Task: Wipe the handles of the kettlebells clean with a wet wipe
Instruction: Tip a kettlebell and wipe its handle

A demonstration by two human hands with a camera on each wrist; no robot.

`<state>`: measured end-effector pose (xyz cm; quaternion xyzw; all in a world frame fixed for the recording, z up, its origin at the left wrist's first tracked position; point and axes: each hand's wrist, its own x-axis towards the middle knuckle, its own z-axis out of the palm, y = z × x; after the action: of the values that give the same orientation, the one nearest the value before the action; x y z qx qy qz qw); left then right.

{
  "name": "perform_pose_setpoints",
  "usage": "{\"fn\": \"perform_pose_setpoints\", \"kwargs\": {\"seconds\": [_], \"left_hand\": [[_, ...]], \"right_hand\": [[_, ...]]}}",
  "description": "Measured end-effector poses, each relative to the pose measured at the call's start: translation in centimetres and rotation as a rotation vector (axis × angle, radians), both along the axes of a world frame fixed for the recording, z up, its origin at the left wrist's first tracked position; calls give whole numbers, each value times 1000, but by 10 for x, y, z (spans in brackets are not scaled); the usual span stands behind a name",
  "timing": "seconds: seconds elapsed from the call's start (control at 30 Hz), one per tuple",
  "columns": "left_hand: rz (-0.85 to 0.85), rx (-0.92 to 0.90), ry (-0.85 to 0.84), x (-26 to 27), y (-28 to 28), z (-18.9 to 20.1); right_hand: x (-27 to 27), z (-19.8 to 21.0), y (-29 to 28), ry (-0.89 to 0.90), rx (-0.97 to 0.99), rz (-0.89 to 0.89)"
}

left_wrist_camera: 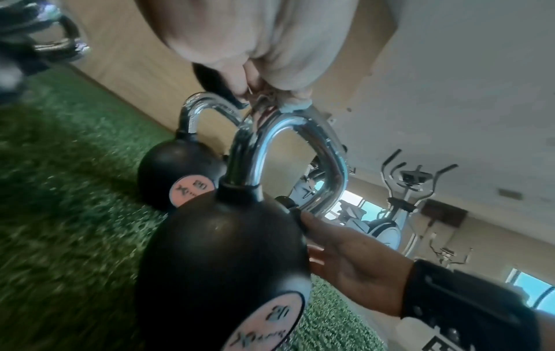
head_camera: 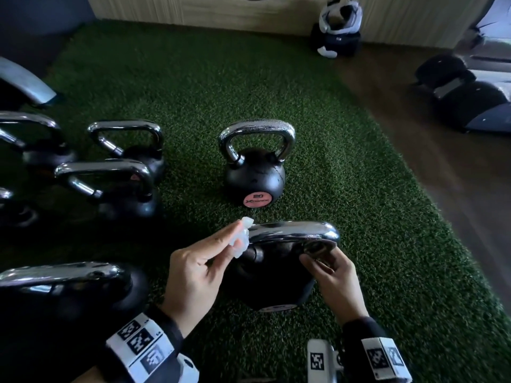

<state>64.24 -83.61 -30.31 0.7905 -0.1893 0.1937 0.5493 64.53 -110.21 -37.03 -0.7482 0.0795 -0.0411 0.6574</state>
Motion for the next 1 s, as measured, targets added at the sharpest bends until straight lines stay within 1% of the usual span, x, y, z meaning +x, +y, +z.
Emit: {"fn": "perform_pose_setpoints", "kwargs": {"seconds": [0.03,0.13,0.17,0.27,0.37,0.43,0.5,0.57,0.67,0.73,0.87,1.0], "left_hand": [[22,-50,53,-2,2,-7],[85,-251,299,-10,3,-22],[100,-286,339,-12,2,-25],[110,-313,363,-13,1,-31],[123,-287,397,-14,1,-50],[161,-212,410,-16,-4,-66],[187,-150,395,-19,-12,-74],[204,-133,402,-20,-19,-73],[170,-107,445,-24,-24,-62],[176,-85,433,-25,-24,-59],[214,-46,429,-18,-21,-59],[226,-39,435,-14,-23,-56]], "right_hand": [[0,-1,0,-3,-6,-6],[0,-2,0,-3,-4,-8],[0,-2,0,-4,-1,-8],[-1,-4,1,-11,-11,-11],[-2,-5,1,-6,-1,-13],[-1,-3,1,-1,5,-15],[-1,-2,1,3,24,-14],[0,1,0,8,43,3],[3,7,-2,37,65,49],[5,11,-2,45,71,60],[5,13,-1,35,7,34],[-4,14,-4,69,-50,9]]}}
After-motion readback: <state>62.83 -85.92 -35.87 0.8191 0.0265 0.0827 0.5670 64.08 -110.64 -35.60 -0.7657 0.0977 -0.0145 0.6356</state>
